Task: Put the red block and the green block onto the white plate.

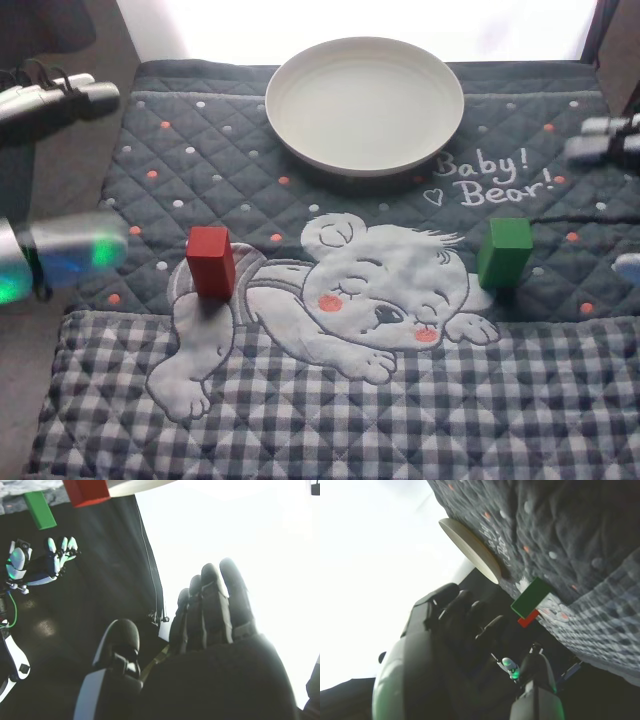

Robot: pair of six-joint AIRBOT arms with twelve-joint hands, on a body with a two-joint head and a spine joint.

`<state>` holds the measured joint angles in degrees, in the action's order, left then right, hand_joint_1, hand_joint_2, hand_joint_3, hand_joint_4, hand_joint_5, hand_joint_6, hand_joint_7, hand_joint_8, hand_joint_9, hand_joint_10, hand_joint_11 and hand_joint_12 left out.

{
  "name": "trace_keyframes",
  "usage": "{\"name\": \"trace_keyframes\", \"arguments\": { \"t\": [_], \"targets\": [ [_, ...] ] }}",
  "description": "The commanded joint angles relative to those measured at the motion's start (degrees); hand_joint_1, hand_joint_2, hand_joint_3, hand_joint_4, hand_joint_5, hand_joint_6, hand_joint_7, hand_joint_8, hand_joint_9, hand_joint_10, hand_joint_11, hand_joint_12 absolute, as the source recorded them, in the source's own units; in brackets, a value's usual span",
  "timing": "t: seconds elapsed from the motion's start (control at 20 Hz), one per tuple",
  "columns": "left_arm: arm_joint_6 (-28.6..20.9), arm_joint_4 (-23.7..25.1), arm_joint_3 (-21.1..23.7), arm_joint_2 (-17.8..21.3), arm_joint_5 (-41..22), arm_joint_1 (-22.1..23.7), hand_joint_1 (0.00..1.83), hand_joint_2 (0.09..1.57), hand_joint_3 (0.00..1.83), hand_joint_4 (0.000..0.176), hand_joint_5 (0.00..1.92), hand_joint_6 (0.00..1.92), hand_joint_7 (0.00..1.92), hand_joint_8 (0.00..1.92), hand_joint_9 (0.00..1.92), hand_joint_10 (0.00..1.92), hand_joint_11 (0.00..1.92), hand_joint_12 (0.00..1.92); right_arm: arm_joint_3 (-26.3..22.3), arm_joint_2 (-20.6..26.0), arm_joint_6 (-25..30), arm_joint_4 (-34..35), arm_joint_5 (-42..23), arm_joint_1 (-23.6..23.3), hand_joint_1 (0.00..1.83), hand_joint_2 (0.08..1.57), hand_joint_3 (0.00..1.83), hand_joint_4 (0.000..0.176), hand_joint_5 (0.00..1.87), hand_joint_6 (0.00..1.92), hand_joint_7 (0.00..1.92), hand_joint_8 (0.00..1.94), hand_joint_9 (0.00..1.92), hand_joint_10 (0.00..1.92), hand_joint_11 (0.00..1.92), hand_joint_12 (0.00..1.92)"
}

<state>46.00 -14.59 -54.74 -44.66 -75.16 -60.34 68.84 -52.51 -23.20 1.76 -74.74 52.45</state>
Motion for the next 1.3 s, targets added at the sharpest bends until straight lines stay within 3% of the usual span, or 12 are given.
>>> {"name": "trace_keyframes", "arguments": {
  "t": [0.0,0.25,0.35,0.55,0.65,0.7,0.8,0.9,1.0,1.05,1.15,1.25],
  "targets": [
    [-0.13,-0.73,-0.45,-0.50,-6.92,0.52,0.78,1.01,0.00,0.000,0.37,0.00,0.21,0.00,0.23,0.04,0.00,0.87,0.67,0.37,0.08,1.62,-6.71,-0.52,0.72,1.14,0.01,0.044,0.31,0.00,0.27,0.00,0.31,0.01,0.16,0.54],
    [-0.52,2.46,-2.58,-2.72,-1.97,4.69,0.75,1.02,0.00,0.000,0.36,0.00,0.20,0.00,0.19,0.00,0.00,0.68,1.85,0.47,0.12,0.83,-6.71,-0.53,0.73,1.04,0.00,0.143,0.21,0.00,0.25,0.00,0.23,0.00,0.07,0.42],
    [-0.87,4.47,-3.51,-3.74,0.37,7.03,0.76,0.99,0.00,0.000,0.36,0.00,0.22,0.00,0.20,0.00,0.00,0.73,2.30,0.20,0.14,0.02,-6.71,-0.55,0.78,0.98,0.00,0.119,0.20,0.00,0.22,0.00,0.21,0.00,0.09,0.28],
    [-2.39,10.09,-5.99,-6.80,6.66,12.27,0.84,0.94,0.00,0.081,0.29,0.00,0.16,0.00,0.13,0.01,0.00,0.57,3.41,-0.61,1.47,-1.07,-6.72,-0.59,0.91,0.93,0.00,0.121,0.14,0.00,0.20,0.00,0.22,0.01,0.18,0.25],
    [-2.79,11.72,-6.59,-7.57,8.35,13.71,0.89,0.92,0.00,0.060,0.30,0.00,0.16,0.00,0.14,0.01,0.00,0.56,3.99,-1.15,2.17,-1.56,-6.72,-0.66,0.97,0.93,0.00,0.167,0.07,0.00,0.04,0.00,0.07,0.00,0.09,0.21],
    [-2.79,12.14,-6.85,-7.94,8.70,14.13,0.93,0.90,0.00,0.055,0.30,0.00,0.16,0.00,0.16,0.01,0.00,0.61,4.12,-1.19,2.39,-1.66,-6.72,-0.69,1.03,0.94,0.00,0.159,0.07,0.00,0.02,0.00,0.04,0.00,0.07,0.21],
    [-2.79,12.57,-7.06,-8.13,8.80,14.53,0.94,0.88,0.00,0.082,0.28,0.00,0.17,0.00,0.16,0.01,0.00,0.63,4.25,-1.28,2.44,-1.94,-6.72,-0.76,1.03,0.95,0.00,0.175,0.08,0.00,0.02,0.00,0.01,0.00,0.03,0.31],
    [-2.79,12.68,-7.19,-8.20,8.95,14.71,0.89,0.88,0.00,0.091,0.26,0.00,0.15,0.00,0.14,0.00,0.00,0.58,4.43,-1.43,2.44,-2.22,-6.72,-1.01,0.96,0.94,0.00,0.144,0.10,0.00,0.07,0.00,0.07,0.00,0.00,0.59],
    [-2.80,12.78,-7.24,-8.14,8.94,14.88,0.88,0.88,0.00,0.060,0.25,0.00,0.13,0.00,0.10,0.00,0.00,0.41,4.89,-1.96,2.45,-5.23,-4.25,-5.98,0.92,0.93,0.00,0.143,0.14,0.00,0.15,0.01,0.12,0.01,0.00,0.75],
    [-2.87,12.78,-6.97,-7.58,8.71,14.87,0.89,0.89,0.00,0.043,0.26,0.00,0.13,0.00,0.09,0.00,0.00,0.40,5.41,-2.72,2.45,-8.08,-2.00,-9.11,0.92,0.93,0.00,0.138,0.15,0.00,0.17,0.01,0.12,0.00,0.00,0.68],
    [-3.19,12.81,-6.86,-7.27,8.89,14.80,0.85,0.89,0.00,0.059,0.24,0.00,0.11,0.01,0.06,0.01,0.00,0.30,6.11,-3.78,2.48,-10.81,0.30,-12.01,0.88,0.92,0.00,0.174,0.12,0.01,0.17,0.01,0.16,0.01,0.00,0.45],
    [-3.19,13.80,-7.47,-7.95,10.57,15.75,0.87,0.88,0.00,0.063,0.27,0.01,0.15,0.00,0.13,0.01,0.00,0.57,6.48,-4.08,3.18,-11.50,0.60,-12.27,0.85,0.91,0.00,0.176,0.11,0.00,0.14,0.00,0.14,0.00,0.00,0.35]
  ]
}}
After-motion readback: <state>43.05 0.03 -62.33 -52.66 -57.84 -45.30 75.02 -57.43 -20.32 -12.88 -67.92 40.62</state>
